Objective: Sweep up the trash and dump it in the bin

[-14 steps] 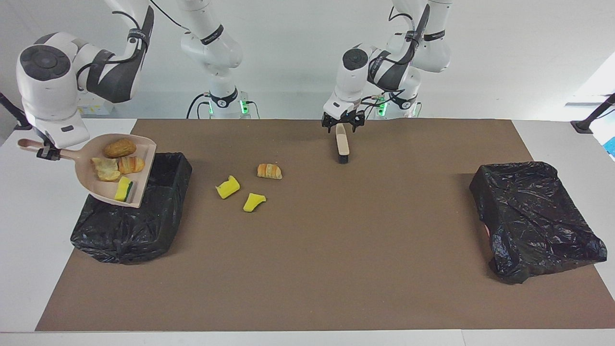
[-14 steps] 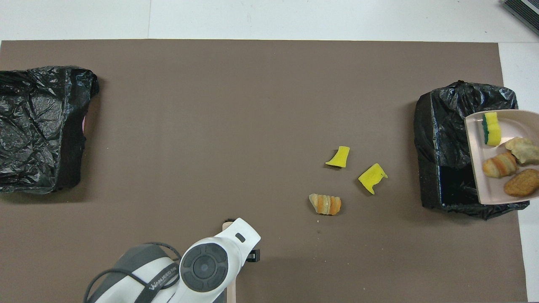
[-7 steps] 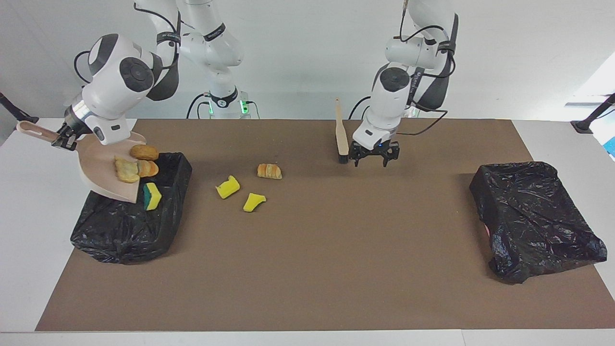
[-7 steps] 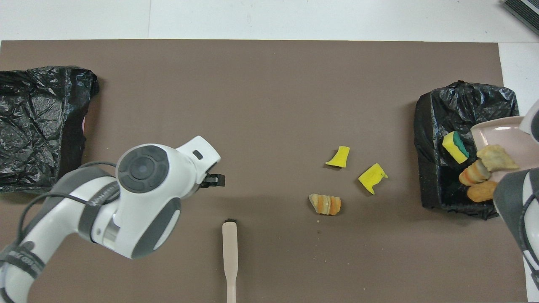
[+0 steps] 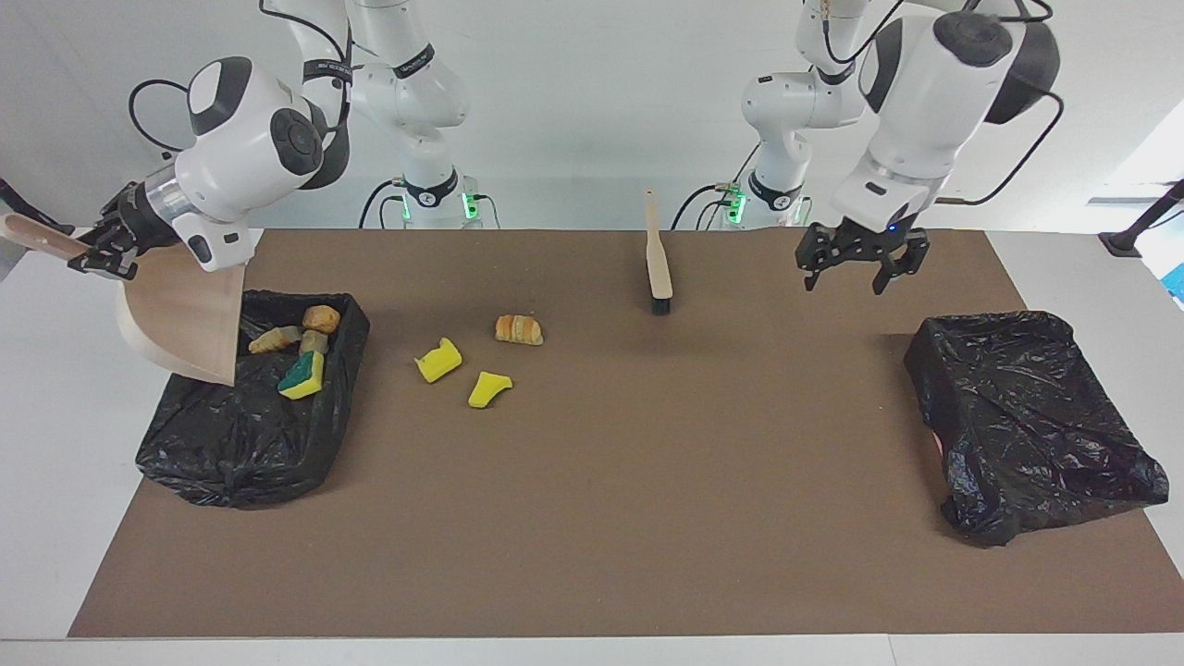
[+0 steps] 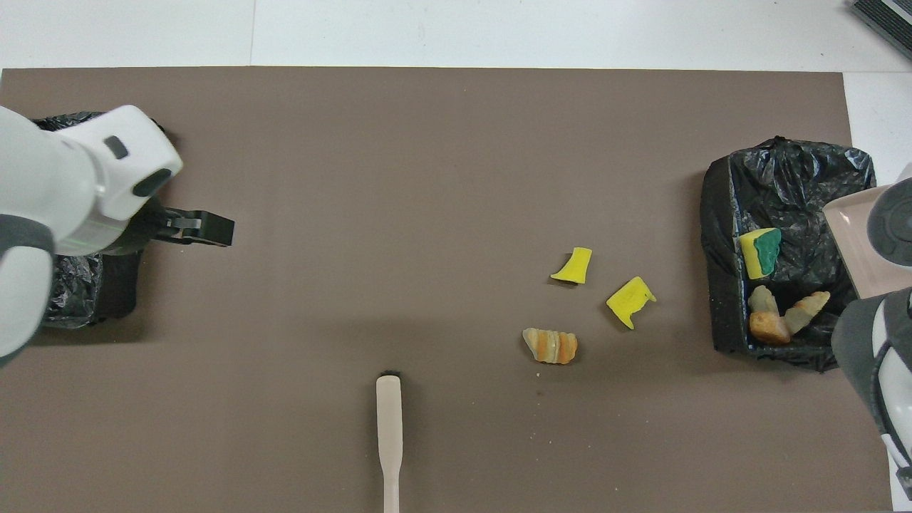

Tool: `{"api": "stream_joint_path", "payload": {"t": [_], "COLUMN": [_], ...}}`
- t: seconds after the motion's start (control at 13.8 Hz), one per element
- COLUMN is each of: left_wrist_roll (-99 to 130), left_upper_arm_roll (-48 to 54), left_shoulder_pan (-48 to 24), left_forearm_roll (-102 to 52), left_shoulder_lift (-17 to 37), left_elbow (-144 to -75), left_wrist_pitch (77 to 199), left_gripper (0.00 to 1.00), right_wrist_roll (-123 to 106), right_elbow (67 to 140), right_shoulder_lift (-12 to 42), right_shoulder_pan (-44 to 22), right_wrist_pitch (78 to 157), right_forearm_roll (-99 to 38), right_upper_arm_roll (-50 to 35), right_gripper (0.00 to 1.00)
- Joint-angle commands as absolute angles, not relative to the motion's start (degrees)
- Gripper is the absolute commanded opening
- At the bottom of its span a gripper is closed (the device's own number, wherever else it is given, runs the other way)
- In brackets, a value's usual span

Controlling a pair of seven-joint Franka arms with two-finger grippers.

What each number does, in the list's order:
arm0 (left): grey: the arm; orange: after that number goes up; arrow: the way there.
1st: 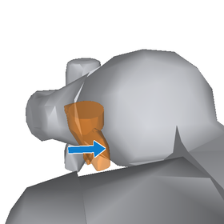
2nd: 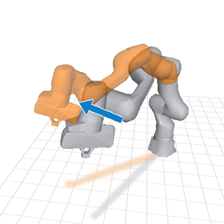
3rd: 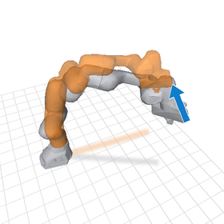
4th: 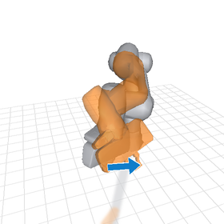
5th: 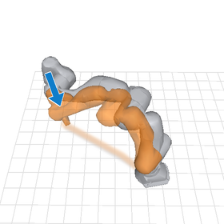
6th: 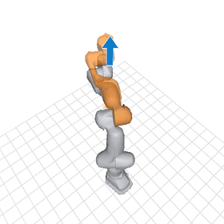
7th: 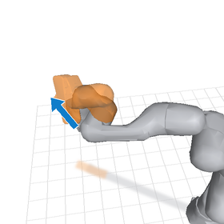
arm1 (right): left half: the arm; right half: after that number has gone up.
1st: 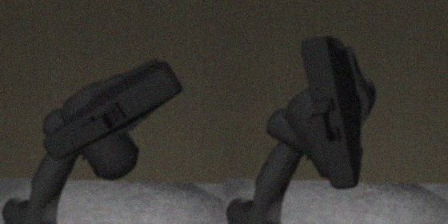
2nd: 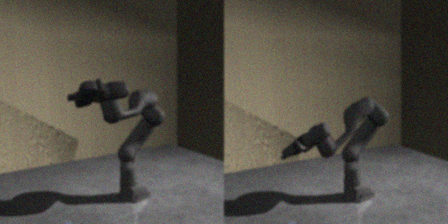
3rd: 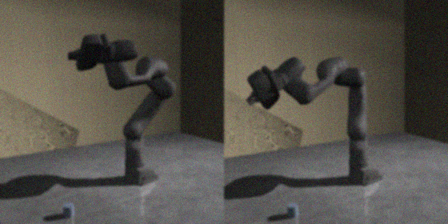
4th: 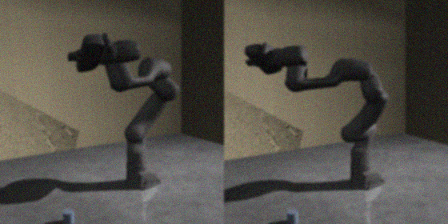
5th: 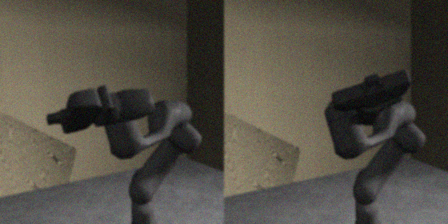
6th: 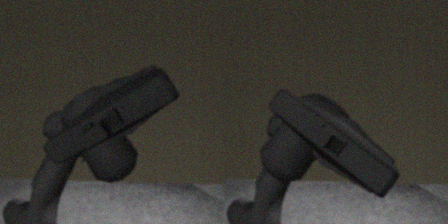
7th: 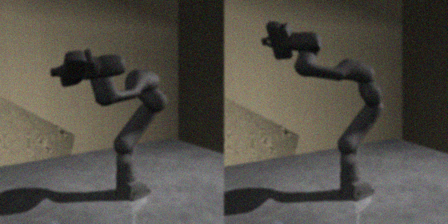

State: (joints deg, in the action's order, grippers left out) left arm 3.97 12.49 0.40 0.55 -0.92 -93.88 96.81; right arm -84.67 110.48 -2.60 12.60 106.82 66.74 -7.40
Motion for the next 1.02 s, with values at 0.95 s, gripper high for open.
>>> {"api": "stream_joint_path", "payload": {"t": [0.95], "left_wrist_roll": [-6.8], "left_upper_arm_roll": [8.1], "left_shoulder_pan": [4.4], "left_forearm_roll": [1.3], "left_shoulder_lift": [-1.1], "left_elbow": [-83.8], "left_wrist_pitch": [88.8], "left_gripper": [1.00], "right_wrist_roll": [-30.7], "right_elbow": [108.9], "right_shoulder_lift": [-2.5], "right_shoulder_pan": [5.0], "right_wrist_pitch": [96.7], "right_forearm_roll": [13.4], "right_upper_arm_roll": [-7.7], "right_gripper": [0.00]}}
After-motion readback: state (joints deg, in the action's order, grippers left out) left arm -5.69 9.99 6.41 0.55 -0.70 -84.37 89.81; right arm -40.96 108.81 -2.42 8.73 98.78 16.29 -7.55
